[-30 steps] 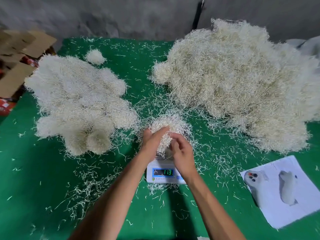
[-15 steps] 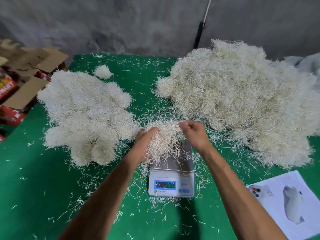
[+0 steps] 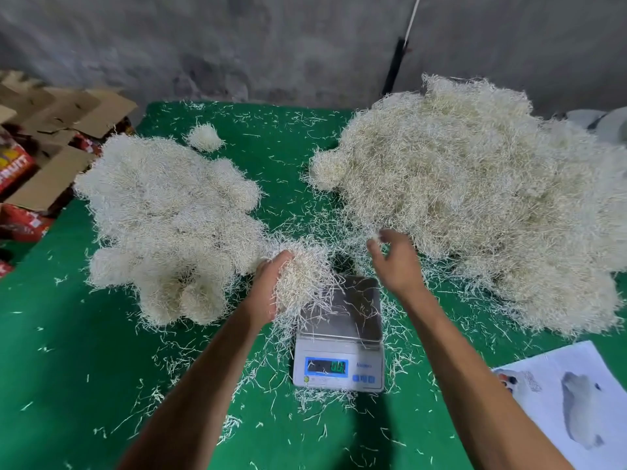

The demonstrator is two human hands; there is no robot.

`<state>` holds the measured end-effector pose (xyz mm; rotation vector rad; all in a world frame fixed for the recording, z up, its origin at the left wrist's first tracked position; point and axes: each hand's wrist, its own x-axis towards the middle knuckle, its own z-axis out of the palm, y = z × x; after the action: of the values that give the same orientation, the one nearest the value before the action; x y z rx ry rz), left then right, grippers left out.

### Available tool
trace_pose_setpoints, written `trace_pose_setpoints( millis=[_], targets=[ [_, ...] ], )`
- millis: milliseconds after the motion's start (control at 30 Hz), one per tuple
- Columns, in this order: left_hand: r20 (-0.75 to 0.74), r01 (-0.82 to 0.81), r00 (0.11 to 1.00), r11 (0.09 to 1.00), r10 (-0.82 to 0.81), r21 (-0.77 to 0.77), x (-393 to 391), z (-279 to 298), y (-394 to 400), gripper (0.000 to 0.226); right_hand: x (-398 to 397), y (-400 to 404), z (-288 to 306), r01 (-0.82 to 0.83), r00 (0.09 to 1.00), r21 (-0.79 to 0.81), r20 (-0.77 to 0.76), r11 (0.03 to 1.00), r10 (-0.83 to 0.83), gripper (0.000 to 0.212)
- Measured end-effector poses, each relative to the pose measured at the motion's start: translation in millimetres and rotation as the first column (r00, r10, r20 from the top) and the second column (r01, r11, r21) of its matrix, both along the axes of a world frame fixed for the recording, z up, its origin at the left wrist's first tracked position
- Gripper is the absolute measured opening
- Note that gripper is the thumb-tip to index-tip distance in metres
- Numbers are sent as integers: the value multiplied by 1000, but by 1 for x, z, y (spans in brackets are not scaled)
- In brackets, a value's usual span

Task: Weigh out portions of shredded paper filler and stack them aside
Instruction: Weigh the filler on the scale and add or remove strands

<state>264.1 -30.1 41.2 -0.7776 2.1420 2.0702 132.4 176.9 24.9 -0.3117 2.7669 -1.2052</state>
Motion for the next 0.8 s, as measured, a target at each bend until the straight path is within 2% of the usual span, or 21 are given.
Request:
trace_pose_setpoints(
  millis=[33,100,167,233,300,433,533,600,667,767,800],
  targets=[
    [7,17,1000,1000,-17,3,-2,0,2,57,8,-7,-1,-126,991,-74,44,989,130,45],
    [27,47,999,999,-47,20,-4,0,2,61,20,-20,-4,-298,900,-223,258,928,351,44],
    [34,62,997,997,-64,42,-8,-5,2,64,20,-23,-9,-292,851,-344,332,892,407,42],
    [53,58,997,998,-59,32,-15,-14,-2,67,12,-20,-8,-133,892,-437,339,890,300,40],
    [134,9,991,998,-18,63,-19,-18,-4,84,-1,-17,-6,58,914,-473,380,879,144,25],
    [164,-37,986,995,20,98,-28,-23,2,96,-10,-34,-13,294,888,-541,460,788,-15,15],
    [158,-83,986,985,59,154,-30,-25,1,106,-24,-41,-15,502,816,-600,568,623,-111,17],
    [123,-116,987,985,100,125,-21,-28,-4,97,-45,-25,-11,631,755,-613,625,475,-197,21],
    [77,-162,985,980,154,118,-9,-33,-12,86,-65,-3,-9,627,769,-609,583,485,-262,24],
    [95,-265,963,953,253,149,-2,-37,-23,61,-84,9,-12,561,818,-629,522,538,-243,26],
    [108,-306,950,939,292,156,-3,-37,-25,56,-85,9,-14,534,834,-614,497,581,-241,29]
  ],
)
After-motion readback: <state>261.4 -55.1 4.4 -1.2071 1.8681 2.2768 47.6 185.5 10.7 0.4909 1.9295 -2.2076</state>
